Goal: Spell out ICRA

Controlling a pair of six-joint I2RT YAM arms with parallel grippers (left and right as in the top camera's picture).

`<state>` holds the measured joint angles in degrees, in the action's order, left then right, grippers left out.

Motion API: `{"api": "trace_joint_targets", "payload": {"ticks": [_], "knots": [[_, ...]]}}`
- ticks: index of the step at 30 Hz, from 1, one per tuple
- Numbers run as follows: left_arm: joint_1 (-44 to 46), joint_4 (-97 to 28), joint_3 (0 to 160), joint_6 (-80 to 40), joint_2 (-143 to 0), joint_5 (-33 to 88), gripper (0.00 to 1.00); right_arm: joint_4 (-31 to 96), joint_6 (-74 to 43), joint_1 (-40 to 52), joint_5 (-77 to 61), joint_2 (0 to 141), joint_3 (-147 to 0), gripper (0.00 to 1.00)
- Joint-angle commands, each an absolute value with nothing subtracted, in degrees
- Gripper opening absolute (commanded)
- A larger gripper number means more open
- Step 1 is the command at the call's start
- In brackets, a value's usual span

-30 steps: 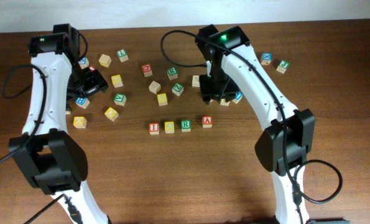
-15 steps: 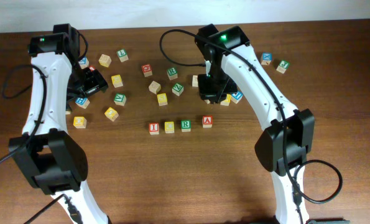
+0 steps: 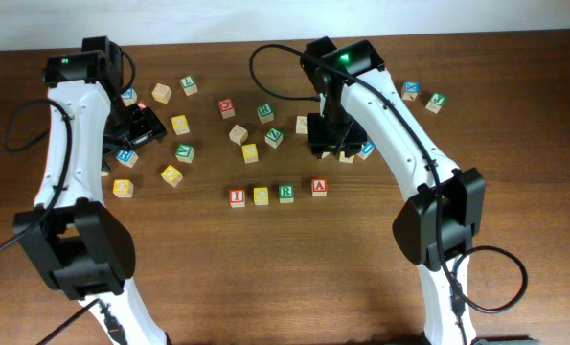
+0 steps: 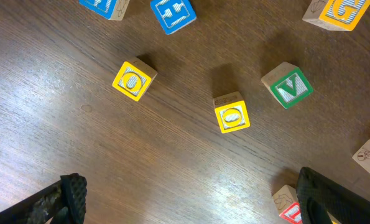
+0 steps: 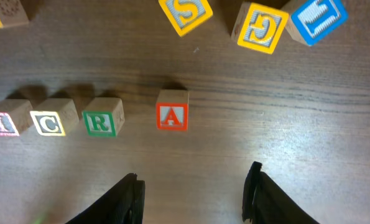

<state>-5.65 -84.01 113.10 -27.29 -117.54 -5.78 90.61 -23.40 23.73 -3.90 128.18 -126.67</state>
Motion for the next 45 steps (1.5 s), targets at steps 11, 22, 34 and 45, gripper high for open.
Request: {"api": "trace_joint_targets", "payload": {"ticks": [11, 22, 34, 45], "knots": [[-5.9, -84.1, 113.4, -27.4, -117.1, -5.4, 0.99, 97.3, -22.8, 23.6, -3.1, 120.0, -127.6, 0.63], [-5.9, -84.1, 113.4, -27.4, -117.1, -5.4, 0.99, 96.7, -21.3, 23.6, -0.6, 108.9, -121.0, 0.88], [-5.9, -84.1, 113.4, -27.4, -117.1, -5.4, 0.99, 82.2, -21.3, 10.7, -0.8, 109.2, -105.9, 0.98], [-5.9, -84.1, 113.4, -27.4, -117.1, -5.4, 0.99, 82.6, -21.3, 10.5, -5.8, 109.2, -105.7, 0.98]]}}
